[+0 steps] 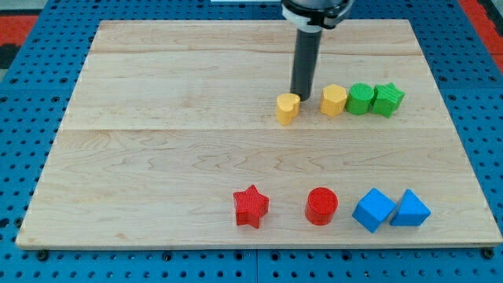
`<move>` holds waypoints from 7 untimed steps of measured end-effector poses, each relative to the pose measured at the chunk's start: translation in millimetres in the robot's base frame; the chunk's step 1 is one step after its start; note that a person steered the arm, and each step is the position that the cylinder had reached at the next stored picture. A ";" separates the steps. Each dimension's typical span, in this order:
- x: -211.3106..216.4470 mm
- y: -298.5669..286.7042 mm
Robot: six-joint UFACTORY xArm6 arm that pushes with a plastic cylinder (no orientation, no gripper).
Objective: Push yellow blocks into green blocks
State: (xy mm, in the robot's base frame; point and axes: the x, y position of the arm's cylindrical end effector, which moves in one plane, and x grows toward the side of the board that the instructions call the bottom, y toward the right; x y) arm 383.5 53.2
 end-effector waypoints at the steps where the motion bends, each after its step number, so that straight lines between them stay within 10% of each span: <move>1: 52.2 -65.4; 4: 157.7 -121.0; 7: 104.1 -36.6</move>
State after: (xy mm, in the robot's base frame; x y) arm 487.5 16.6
